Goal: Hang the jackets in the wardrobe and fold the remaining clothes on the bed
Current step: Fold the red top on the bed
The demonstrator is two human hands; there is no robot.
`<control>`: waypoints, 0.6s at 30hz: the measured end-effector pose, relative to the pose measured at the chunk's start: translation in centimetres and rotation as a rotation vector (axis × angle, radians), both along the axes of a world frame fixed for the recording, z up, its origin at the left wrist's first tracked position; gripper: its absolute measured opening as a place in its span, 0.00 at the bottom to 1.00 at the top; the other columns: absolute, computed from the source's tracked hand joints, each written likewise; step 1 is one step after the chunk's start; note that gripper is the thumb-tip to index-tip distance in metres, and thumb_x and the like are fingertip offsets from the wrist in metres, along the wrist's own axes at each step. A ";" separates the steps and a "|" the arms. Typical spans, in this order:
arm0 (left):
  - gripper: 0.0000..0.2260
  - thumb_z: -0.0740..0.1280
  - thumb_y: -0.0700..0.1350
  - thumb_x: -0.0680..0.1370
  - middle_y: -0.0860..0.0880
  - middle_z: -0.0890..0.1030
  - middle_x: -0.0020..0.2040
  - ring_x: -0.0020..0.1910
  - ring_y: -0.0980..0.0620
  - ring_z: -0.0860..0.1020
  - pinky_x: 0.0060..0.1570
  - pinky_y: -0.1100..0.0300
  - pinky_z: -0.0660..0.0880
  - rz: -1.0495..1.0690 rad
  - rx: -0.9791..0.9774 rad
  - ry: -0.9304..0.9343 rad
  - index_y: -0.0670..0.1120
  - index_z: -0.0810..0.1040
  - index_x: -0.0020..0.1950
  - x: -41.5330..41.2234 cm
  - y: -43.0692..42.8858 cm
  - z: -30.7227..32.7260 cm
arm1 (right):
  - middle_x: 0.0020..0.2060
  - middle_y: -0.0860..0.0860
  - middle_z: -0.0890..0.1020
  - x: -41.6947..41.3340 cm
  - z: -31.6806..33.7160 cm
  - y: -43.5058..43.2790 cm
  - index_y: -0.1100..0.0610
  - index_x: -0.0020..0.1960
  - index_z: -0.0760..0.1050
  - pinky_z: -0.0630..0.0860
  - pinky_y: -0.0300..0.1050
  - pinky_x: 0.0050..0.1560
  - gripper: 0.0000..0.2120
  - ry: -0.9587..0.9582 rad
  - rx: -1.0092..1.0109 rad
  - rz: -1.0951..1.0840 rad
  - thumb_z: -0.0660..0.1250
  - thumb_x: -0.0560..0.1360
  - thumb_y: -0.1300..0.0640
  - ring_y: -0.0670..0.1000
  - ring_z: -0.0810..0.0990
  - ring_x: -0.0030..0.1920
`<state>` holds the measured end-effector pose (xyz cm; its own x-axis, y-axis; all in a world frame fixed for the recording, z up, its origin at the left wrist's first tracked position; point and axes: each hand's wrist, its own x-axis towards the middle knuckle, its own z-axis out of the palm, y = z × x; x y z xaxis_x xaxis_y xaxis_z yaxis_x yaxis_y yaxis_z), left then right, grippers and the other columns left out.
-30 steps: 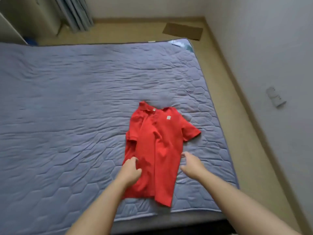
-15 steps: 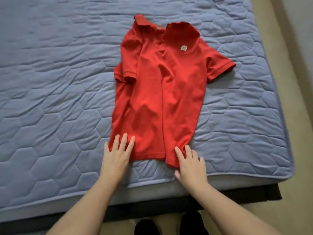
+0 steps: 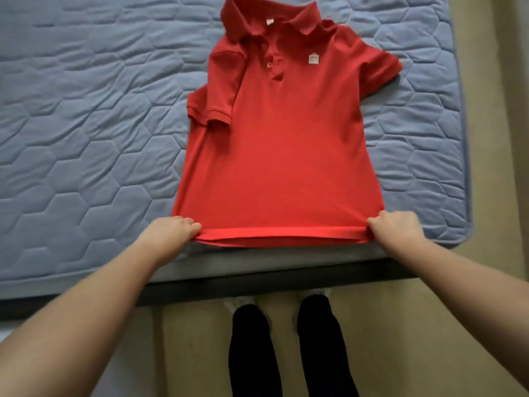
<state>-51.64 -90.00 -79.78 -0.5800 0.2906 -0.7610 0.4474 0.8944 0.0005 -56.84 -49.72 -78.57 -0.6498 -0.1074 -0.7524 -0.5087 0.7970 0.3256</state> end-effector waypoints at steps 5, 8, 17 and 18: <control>0.17 0.57 0.40 0.78 0.45 0.75 0.63 0.62 0.45 0.74 0.60 0.53 0.71 -0.055 -0.064 -0.435 0.47 0.71 0.66 4.9 4.0 -0.9 | 0.64 0.51 0.76 3.8 -0.4 -0.2 0.53 0.65 0.73 0.74 0.52 0.60 0.18 -0.281 0.163 -0.025 0.56 0.78 0.62 0.54 0.76 0.63; 0.18 0.59 0.47 0.79 0.43 0.72 0.65 0.64 0.44 0.72 0.60 0.52 0.70 0.080 -0.077 -0.476 0.45 0.66 0.68 5.9 5.0 -1.3 | 0.66 0.53 0.71 4.8 -0.9 -0.1 0.53 0.69 0.68 0.70 0.55 0.62 0.19 -0.330 0.168 -0.076 0.56 0.79 0.60 0.56 0.70 0.67; 0.16 0.61 0.47 0.78 0.44 0.73 0.61 0.61 0.43 0.73 0.55 0.50 0.72 0.445 -0.026 -0.097 0.44 0.67 0.65 0.3 5.7 1.8 | 0.62 0.55 0.69 -0.6 0.7 -5.1 0.53 0.68 0.65 0.70 0.52 0.58 0.20 -0.194 -0.247 -0.201 0.57 0.76 0.59 0.58 0.70 0.63; 0.17 0.62 0.47 0.78 0.44 0.72 0.61 0.61 0.43 0.73 0.54 0.50 0.72 0.482 -0.021 -0.044 0.45 0.67 0.65 -0.5 5.6 1.8 | 0.62 0.55 0.69 -1.2 0.7 -6.2 0.53 0.69 0.65 0.70 0.52 0.58 0.20 -0.188 -0.288 -0.211 0.58 0.77 0.58 0.58 0.70 0.63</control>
<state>-52.10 -84.36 -77.97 -0.6119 -0.0191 -0.7907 -0.0178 0.9998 -0.0105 -58.01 -55.91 -77.84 -0.5342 -0.2102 -0.8188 -0.3539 0.9352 -0.0092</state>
